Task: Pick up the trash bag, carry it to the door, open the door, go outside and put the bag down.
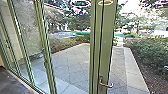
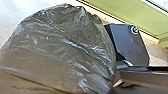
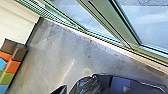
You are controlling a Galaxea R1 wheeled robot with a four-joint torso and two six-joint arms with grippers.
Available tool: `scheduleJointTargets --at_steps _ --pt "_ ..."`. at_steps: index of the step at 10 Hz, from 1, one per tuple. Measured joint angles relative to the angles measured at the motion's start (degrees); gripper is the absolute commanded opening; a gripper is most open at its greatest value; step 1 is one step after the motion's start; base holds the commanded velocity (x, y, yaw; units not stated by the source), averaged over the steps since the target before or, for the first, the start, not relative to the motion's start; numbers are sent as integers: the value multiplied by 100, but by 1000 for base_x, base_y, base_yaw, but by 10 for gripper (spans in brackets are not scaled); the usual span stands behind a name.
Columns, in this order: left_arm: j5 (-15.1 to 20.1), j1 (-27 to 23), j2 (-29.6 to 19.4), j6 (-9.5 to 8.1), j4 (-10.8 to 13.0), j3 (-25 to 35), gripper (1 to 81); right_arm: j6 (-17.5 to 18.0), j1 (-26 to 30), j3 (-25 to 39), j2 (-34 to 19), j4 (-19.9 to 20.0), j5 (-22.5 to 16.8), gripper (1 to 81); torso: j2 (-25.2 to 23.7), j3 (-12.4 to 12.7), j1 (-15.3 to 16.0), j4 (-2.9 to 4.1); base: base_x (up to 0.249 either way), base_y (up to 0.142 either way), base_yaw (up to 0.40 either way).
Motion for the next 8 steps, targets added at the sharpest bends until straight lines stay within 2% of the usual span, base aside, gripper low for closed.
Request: scheduleJointTargets --at_steps 5,8 --pt "-9 -5 106 0 0 0 10 1003 1440 -133 20 16 -1135 811 0 0 0 0 0 0 0" --pt "-9 -16 95 -2 0 0 10 1557 1786 -347 510 24 -1480 811 2 -2 2 0 0 0 0"
